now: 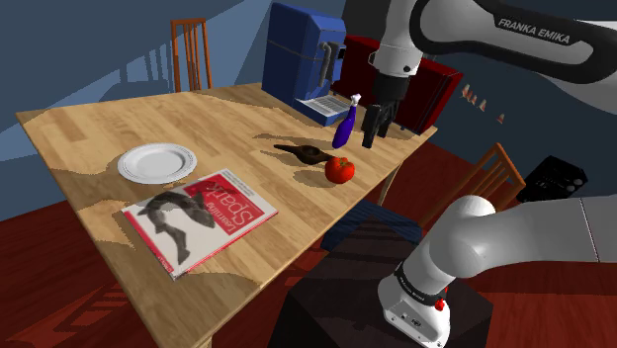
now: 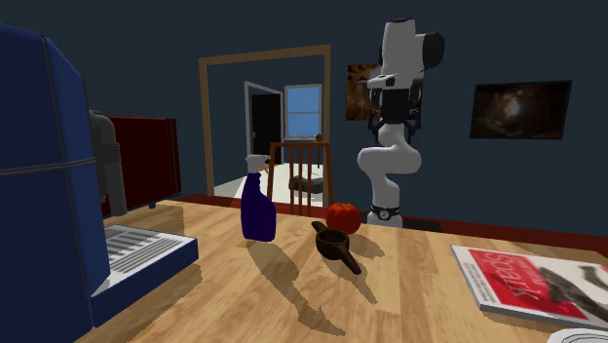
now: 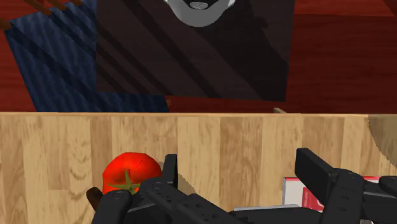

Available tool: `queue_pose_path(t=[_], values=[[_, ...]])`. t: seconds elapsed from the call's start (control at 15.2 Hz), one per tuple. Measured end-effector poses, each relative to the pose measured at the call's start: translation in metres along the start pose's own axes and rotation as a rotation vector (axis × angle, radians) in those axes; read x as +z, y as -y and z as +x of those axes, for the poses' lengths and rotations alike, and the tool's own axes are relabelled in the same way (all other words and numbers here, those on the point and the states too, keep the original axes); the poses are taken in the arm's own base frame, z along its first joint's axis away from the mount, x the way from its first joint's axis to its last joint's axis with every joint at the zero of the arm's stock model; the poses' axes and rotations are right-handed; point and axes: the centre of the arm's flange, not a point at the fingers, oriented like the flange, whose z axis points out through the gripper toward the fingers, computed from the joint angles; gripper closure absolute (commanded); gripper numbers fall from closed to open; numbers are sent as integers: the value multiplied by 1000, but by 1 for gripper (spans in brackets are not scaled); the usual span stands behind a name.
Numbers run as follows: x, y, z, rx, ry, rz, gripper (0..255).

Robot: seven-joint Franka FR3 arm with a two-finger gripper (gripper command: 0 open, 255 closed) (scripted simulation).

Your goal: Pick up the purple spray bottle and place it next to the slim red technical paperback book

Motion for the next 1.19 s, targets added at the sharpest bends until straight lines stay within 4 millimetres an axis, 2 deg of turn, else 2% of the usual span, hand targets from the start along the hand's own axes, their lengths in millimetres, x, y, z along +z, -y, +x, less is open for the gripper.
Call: queue_pose_path(t=[0.2, 0.53, 0.79, 1.19], values=[[6, -4, 9, 46, -13, -8, 0], [31, -19, 57, 227, -66, -42, 0], [51, -41, 94, 380, -112, -69, 0], [70, -86, 140, 610, -182, -111, 0]])
